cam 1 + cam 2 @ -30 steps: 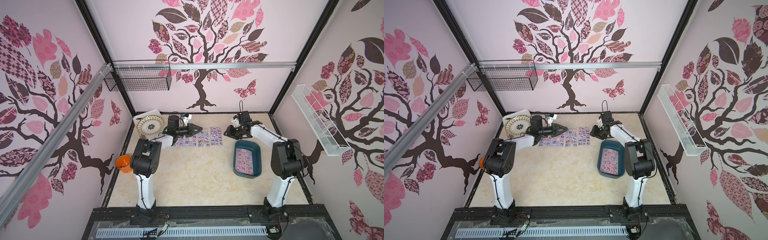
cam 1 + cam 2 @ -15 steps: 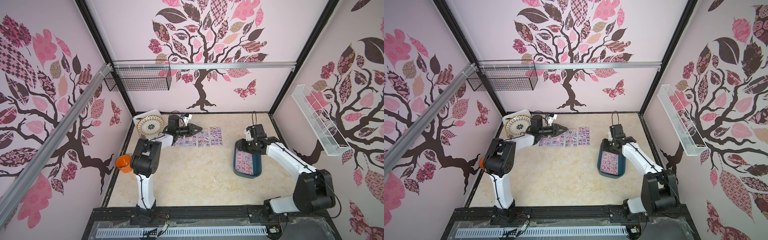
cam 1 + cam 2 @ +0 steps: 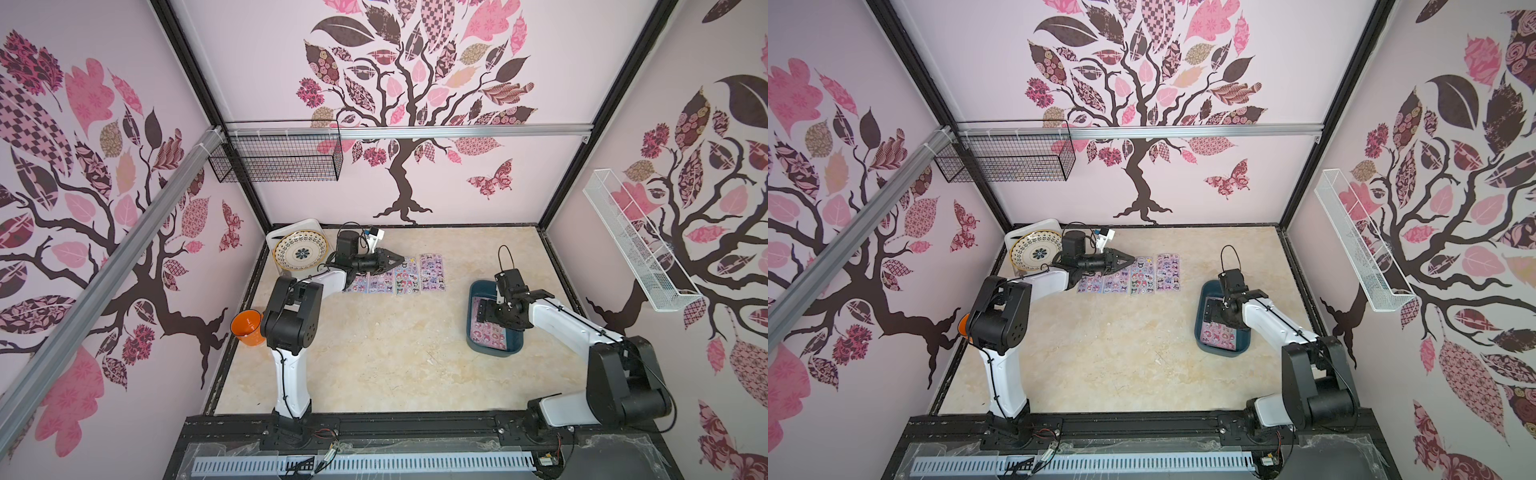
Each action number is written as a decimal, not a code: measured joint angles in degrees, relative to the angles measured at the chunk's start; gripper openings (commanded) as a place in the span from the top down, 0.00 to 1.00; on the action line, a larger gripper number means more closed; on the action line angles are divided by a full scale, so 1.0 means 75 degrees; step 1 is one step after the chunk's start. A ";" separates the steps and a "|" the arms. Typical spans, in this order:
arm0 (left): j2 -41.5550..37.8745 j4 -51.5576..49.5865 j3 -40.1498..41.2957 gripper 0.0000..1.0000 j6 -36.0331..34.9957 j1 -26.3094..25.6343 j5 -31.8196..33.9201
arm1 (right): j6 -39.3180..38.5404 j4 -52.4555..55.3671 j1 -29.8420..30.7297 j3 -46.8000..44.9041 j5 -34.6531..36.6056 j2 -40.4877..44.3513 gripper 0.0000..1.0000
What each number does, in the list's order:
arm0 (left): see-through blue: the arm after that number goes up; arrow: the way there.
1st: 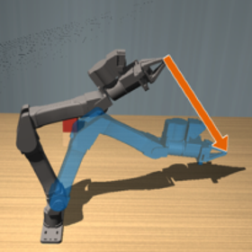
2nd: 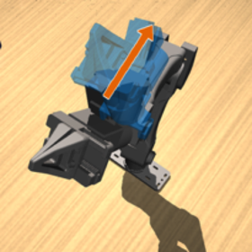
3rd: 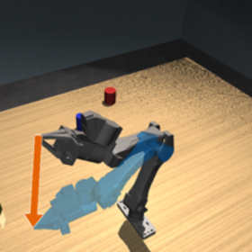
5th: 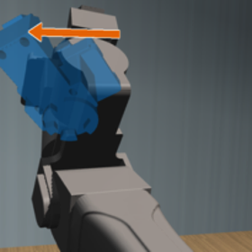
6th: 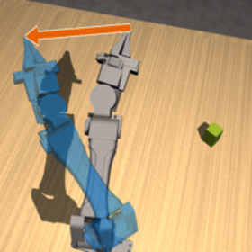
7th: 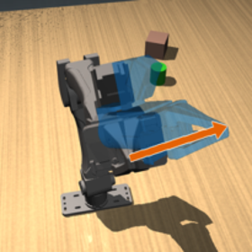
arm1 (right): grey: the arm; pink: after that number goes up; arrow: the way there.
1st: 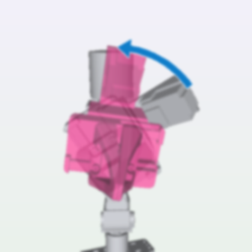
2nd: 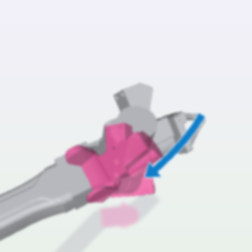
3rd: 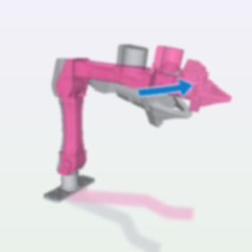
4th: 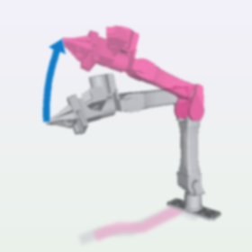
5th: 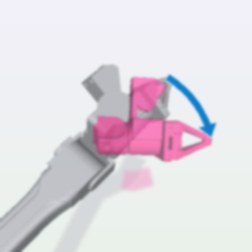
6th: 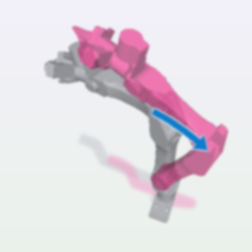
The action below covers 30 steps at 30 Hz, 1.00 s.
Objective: Take the stickers out of the storage box
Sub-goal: Pick up the sticker from the storage box.
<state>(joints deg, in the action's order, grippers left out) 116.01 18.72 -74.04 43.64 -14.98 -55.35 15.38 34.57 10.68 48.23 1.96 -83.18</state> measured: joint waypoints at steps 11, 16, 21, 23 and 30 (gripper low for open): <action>-0.0003 -0.0087 0.0000 0.74 -0.0058 0.0000 0.0003 | -0.0201 0.0041 0.0000 0.1064 0.0175 -0.1314 0.01; -0.0003 -0.0184 0.0000 0.74 -0.0119 0.0000 0.0000 | -0.0204 0.0117 0.0000 0.1157 0.0207 -0.1827 0.01; -0.0003 -0.0204 0.0000 0.74 -0.0169 0.0000 -0.0003 | -0.0204 0.0169 0.0000 0.1221 0.0248 -0.1976 0.01; -0.0003 -0.0210 0.0000 0.74 -0.0175 0.0000 -0.0003 | -0.0204 0.0201 0.0003 0.1279 0.0262 -0.2040 0.02; -0.0003 -0.0227 0.0000 0.74 -0.0198 0.0000 -0.0035 | -0.0230 0.0259 0.0000 0.1376 0.0277 -0.2104 0.26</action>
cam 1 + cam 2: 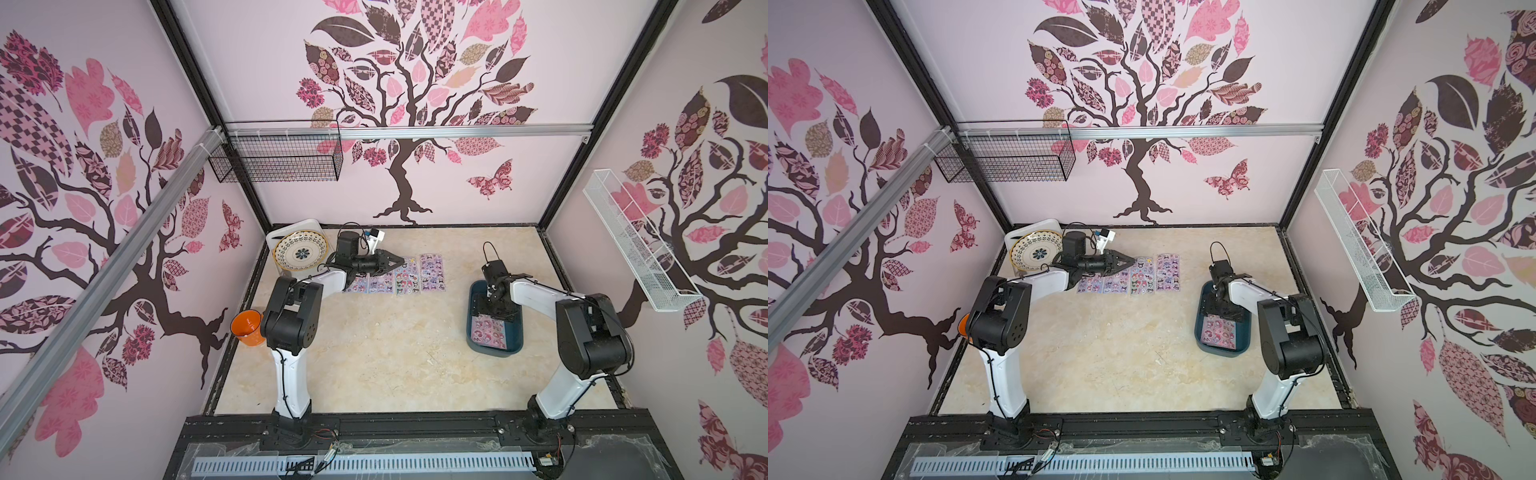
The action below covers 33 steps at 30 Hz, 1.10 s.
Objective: Take the stickers out of the storage box
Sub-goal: Pick up the sticker from the storage box.
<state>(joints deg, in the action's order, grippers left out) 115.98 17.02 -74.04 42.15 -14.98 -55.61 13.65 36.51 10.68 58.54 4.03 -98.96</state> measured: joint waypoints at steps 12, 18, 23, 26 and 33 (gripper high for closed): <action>0.0000 -0.0128 0.0000 0.74 -0.0050 0.0000 -0.0006 | -0.0119 0.0096 0.0000 0.0026 -0.0017 0.0020 0.51; 0.0000 -0.0201 -0.0017 0.74 -0.0076 0.0000 -0.0003 | -0.0146 0.0437 0.0000 0.0032 -0.0023 0.0329 0.53; 0.0000 -0.0265 -0.0029 0.74 -0.0082 0.0000 -0.0003 | -0.0166 0.0676 0.0000 0.0032 -0.0035 0.1000 0.61; 0.0000 -0.0262 -0.0029 0.74 -0.0076 0.0000 -0.0003 | -0.0169 0.0766 0.0000 0.0032 -0.0050 0.1358 0.65; 0.0000 -0.0259 -0.0085 0.74 -0.0070 -0.0029 -0.0003 | -0.0201 0.1142 -0.0003 0.0160 -0.0172 0.1699 0.78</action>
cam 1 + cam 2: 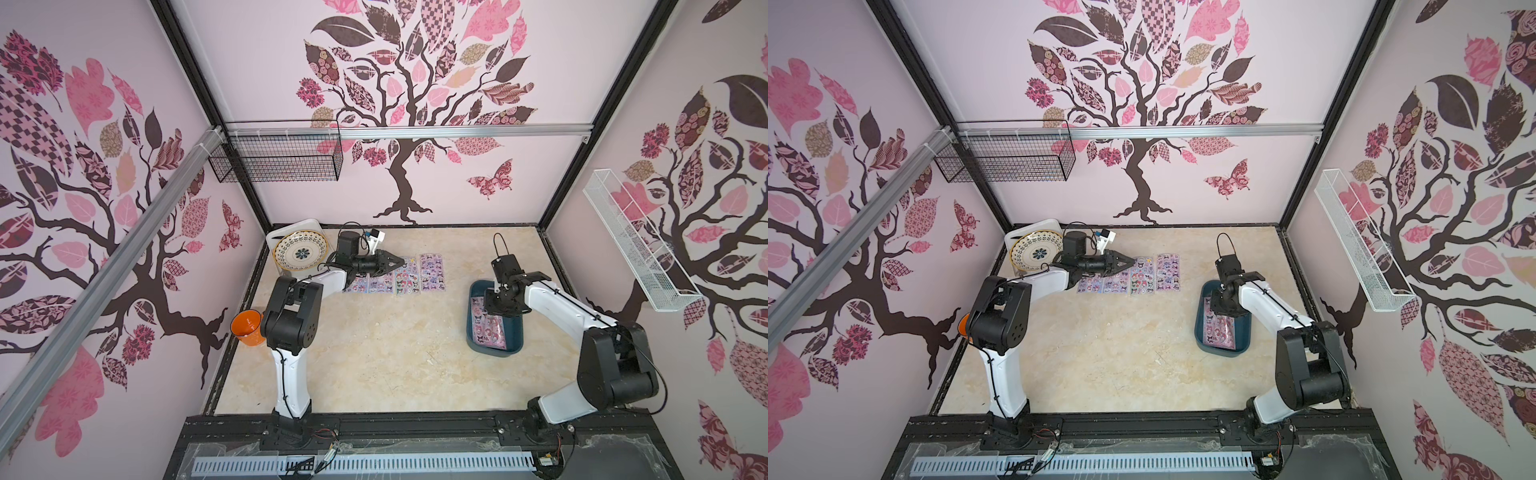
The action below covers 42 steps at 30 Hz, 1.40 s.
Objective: Take the stickers out of the storage box
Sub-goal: Pick up the sticker from the storage box.
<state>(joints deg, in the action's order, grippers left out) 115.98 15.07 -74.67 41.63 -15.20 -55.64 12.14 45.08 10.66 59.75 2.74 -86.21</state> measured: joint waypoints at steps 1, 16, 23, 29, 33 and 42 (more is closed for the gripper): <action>0.0000 0.0000 -0.0017 0.74 0.0000 -0.0015 -0.0003 | 0.0000 0.0067 0.0000 0.0085 -0.0023 0.0061 0.78; 0.0000 -0.0029 -0.0487 0.73 -0.0041 -0.0513 -0.0472 | -0.0128 0.0848 -0.0055 0.2515 -0.1180 0.0562 0.77; 0.0000 0.0475 -0.0836 0.73 0.0125 -0.1087 -0.1297 | 0.0329 0.0440 -0.0055 0.3424 -0.3144 -0.0017 0.77; 0.0009 0.1478 -0.0784 0.73 0.0831 -0.1090 -0.1833 | 0.0950 -0.0455 -0.0047 0.3174 -0.4555 -0.0356 0.77; 0.0015 0.2057 -0.0772 0.73 0.1244 -0.1072 -0.1973 | 0.1241 -0.0973 -0.0035 0.2804 -0.5184 -0.0370 0.77; 0.0119 0.2527 -0.0769 0.72 0.1644 -0.1078 -0.2020 | 0.1332 -0.1413 -0.0029 0.2786 -0.5642 -0.0411 0.76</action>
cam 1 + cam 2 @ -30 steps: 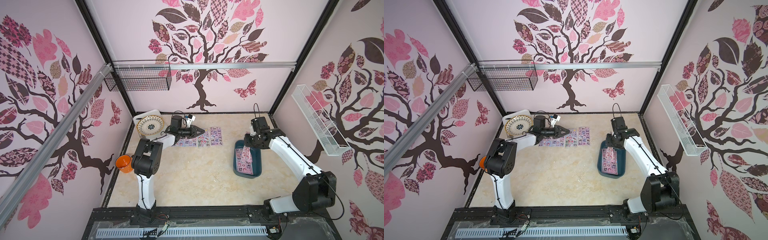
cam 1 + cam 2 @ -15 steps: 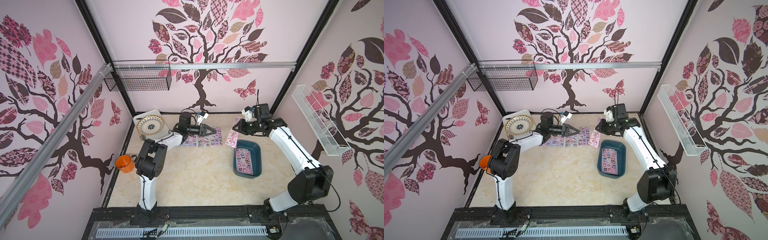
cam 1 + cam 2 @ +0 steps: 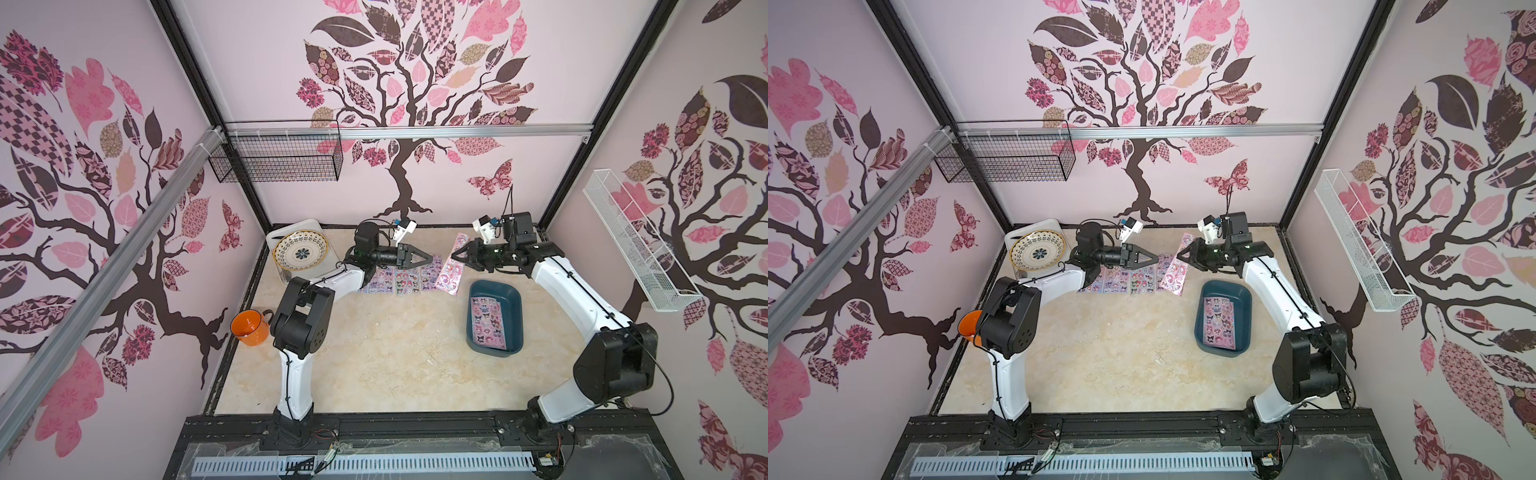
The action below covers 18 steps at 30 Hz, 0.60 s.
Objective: Take the stickers out of the storage box
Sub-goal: Pick up the sticker from the storage box.
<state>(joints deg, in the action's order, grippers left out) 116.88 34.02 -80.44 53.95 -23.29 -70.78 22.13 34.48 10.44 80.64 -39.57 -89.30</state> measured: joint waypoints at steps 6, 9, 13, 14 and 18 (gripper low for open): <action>0.0140 0.0032 0.0000 0.72 0.0154 -0.0055 -0.0044 | 0.0131 -0.0221 0.0006 -0.0012 -0.0137 0.0000 0.75; 0.0154 0.0032 -0.0003 0.72 0.0221 -0.0105 -0.0076 | 0.0192 -0.0353 0.0035 -0.0032 -0.0201 -0.0003 0.75; 0.0169 0.0035 -0.0079 0.70 0.0268 -0.0204 -0.0192 | 0.0227 -0.0458 0.0061 -0.0032 -0.0271 -0.0012 0.75; 0.0169 0.0035 -0.0102 0.69 0.0286 -0.0239 -0.0213 | 0.0227 -0.0475 0.0073 -0.0032 -0.0277 -0.0023 0.74; 0.0172 0.0087 -0.0134 0.68 0.0402 -0.0335 -0.0289 | 0.0256 -0.0545 0.0079 -0.0032 -0.0309 -0.0149 0.74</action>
<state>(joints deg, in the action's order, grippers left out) 118.17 34.68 -81.45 56.97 -25.80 -72.95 24.05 30.39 11.03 80.40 -41.89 -90.41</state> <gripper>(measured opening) 0.316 0.255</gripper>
